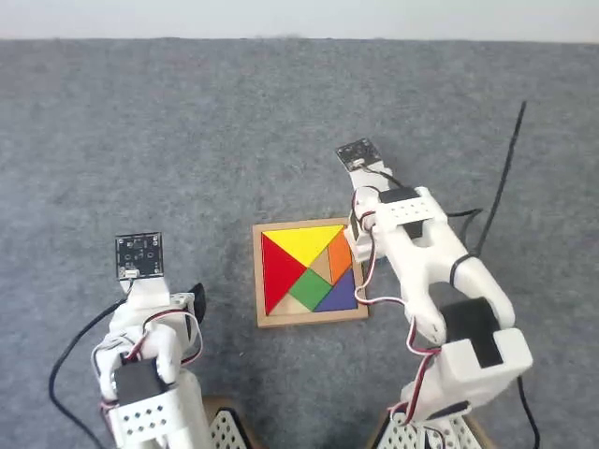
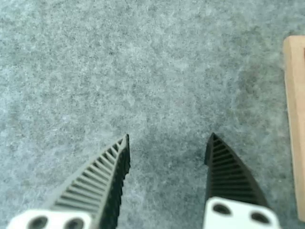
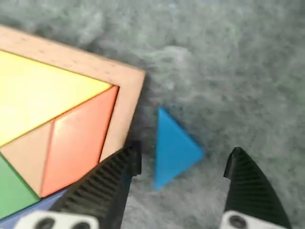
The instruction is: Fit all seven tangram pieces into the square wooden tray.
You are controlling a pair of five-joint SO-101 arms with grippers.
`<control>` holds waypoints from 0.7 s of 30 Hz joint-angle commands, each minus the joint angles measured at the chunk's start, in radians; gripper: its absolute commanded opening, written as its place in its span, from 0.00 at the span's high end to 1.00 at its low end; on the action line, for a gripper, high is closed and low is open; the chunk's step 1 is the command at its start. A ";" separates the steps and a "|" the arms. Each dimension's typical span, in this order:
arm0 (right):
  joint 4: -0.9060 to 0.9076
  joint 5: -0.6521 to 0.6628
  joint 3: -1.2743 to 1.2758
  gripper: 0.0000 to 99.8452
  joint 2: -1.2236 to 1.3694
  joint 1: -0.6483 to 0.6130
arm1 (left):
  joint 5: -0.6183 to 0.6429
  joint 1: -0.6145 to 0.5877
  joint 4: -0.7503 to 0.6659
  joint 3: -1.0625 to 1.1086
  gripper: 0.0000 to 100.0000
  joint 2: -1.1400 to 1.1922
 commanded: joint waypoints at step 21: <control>-0.016 0.104 -0.015 0.86 0.016 -0.022 | 0.009 -0.006 0.005 -0.008 0.76 -0.015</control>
